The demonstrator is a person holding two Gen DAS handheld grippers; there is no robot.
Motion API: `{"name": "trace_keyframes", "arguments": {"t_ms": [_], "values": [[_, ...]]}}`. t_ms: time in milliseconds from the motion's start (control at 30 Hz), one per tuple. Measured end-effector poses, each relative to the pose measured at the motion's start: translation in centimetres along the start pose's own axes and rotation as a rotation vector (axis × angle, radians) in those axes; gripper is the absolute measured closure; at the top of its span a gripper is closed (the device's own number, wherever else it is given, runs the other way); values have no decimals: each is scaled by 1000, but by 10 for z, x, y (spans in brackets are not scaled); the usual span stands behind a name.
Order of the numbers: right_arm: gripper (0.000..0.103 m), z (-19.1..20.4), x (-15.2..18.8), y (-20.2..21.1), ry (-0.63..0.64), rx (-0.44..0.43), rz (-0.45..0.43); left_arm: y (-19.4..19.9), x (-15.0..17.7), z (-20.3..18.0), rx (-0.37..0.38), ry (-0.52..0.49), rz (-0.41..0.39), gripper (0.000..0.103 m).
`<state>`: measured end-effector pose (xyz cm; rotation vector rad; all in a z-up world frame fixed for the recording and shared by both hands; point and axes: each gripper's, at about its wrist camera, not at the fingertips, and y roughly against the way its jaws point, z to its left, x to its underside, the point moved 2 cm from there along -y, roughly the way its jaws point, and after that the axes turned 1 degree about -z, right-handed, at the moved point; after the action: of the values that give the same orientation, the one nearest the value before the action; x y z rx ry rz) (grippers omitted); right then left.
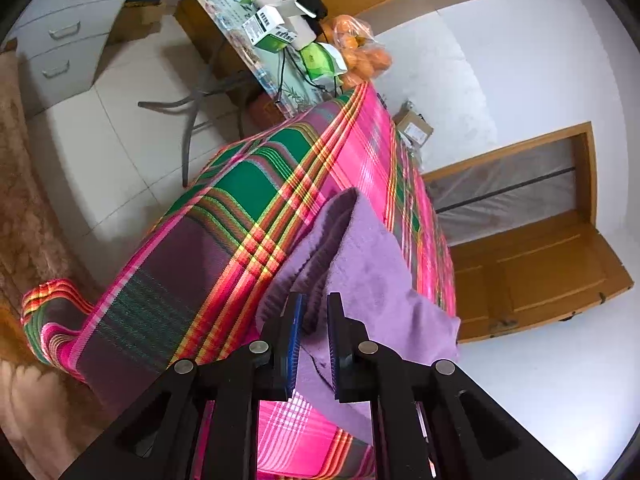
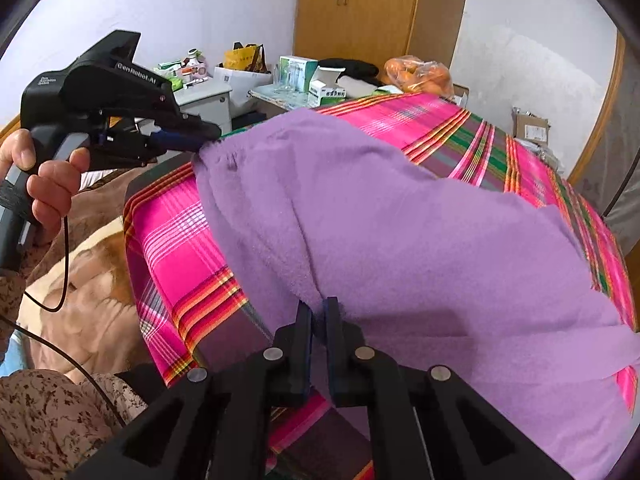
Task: Fold clothes
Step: 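Lower the folded hem onto the garment and open both grippers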
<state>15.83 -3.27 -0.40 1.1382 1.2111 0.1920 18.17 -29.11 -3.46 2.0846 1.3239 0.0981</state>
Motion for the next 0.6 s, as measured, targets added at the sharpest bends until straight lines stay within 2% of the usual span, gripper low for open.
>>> {"name": "trace_keyframes", "arguments": {"t_ms": [233, 333, 500, 600], "values": [[90, -5, 2, 5, -42, -61, -6, 17, 0, -16, -59, -53, -77, 92], [90, -6, 4, 9, -67, -110, -2, 23, 1, -27, -61, -78, -99, 92], [90, -15, 6, 22, -135, -165, -32, 17, 9, -49, -47, -148, -74, 91], [90, -34, 13, 37, -211, -146, -71, 7, 19, -63, -33, -194, -43, 90]]}}
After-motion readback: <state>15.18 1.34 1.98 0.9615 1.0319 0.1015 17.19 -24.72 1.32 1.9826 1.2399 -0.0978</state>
